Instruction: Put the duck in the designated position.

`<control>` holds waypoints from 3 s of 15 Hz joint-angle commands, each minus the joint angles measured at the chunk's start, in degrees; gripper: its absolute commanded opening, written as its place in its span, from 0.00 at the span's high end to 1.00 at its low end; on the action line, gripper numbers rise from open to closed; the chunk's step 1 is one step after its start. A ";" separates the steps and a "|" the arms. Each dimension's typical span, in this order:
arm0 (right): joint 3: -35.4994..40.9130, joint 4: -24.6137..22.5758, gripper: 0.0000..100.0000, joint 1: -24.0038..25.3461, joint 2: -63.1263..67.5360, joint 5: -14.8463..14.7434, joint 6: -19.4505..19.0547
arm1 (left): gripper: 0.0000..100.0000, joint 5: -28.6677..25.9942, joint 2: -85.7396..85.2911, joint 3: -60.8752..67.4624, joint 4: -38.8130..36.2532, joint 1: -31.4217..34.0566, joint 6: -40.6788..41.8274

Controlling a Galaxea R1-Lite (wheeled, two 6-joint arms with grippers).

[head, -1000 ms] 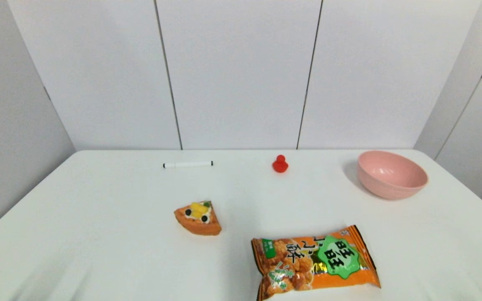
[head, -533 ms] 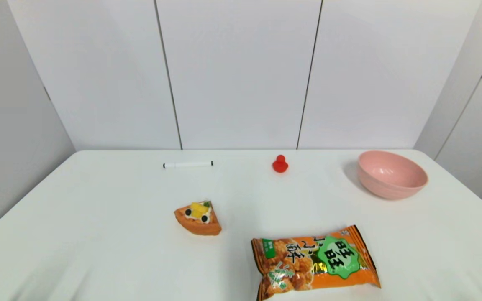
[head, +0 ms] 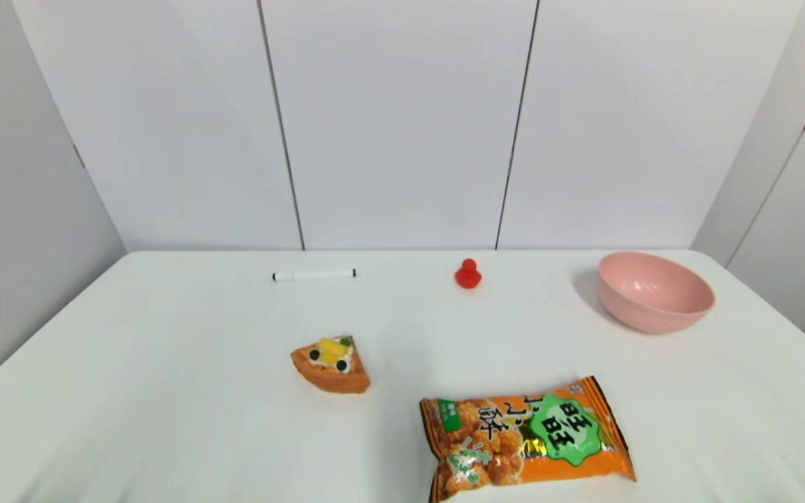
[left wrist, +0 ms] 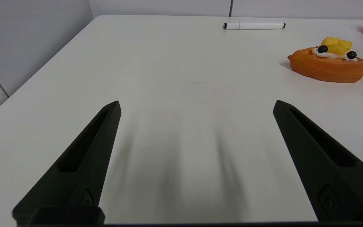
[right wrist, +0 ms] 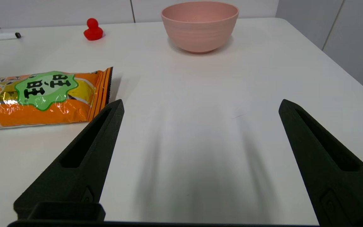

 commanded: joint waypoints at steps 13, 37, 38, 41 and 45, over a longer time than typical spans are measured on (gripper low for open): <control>0.00 -0.01 0.00 0.02 0.00 -0.03 0.00 | 0.00 0.16 11.50 -6.94 0.00 -0.60 0.53; 0.00 -0.01 0.00 0.02 0.09 -0.03 0.00 | 0.00 -0.37 85.33 -71.02 0.00 -27.93 7.03; 0.00 -0.01 0.00 0.02 0.00 -0.03 0.00 | 0.00 -0.37 88.93 -74.71 0.00 -29.60 6.94; 0.00 -0.01 0.00 0.02 0.09 -0.03 -0.09 | 0.00 -0.28 100.18 -86.31 -0.09 -33.30 6.94; 0.00 -0.01 0.00 0.02 0.09 -0.03 0.00 | 0.00 -0.28 114.16 -99.93 -1.32 -37.51 6.42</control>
